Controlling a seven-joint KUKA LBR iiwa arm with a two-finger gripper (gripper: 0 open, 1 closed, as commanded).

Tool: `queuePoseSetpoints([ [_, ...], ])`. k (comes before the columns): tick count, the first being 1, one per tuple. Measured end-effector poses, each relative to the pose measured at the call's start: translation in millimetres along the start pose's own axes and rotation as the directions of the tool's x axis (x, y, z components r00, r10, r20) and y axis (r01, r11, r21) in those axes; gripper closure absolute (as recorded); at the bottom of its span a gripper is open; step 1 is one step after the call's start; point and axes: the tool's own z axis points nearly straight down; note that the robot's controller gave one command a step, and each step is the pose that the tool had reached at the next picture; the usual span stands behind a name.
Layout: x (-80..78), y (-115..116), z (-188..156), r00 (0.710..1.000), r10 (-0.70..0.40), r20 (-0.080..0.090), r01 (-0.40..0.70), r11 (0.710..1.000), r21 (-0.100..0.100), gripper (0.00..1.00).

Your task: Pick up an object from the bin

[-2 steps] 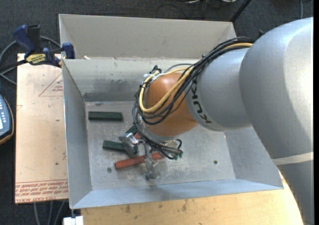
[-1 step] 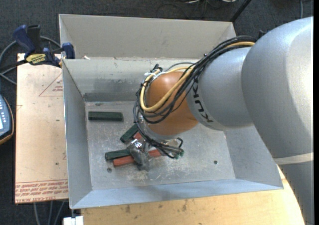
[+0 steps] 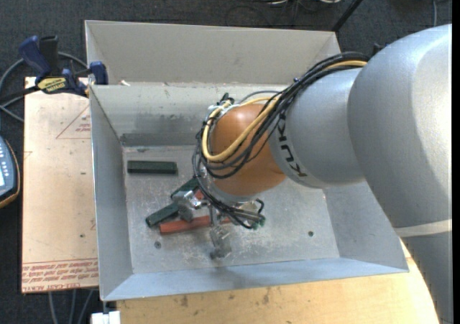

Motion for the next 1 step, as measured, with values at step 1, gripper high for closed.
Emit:
queuePoseSetpoints([
  [1,0.1,0.2,-0.7,1.000,0.000,-0.002,0.000,1.000,0.000,1.00],
])
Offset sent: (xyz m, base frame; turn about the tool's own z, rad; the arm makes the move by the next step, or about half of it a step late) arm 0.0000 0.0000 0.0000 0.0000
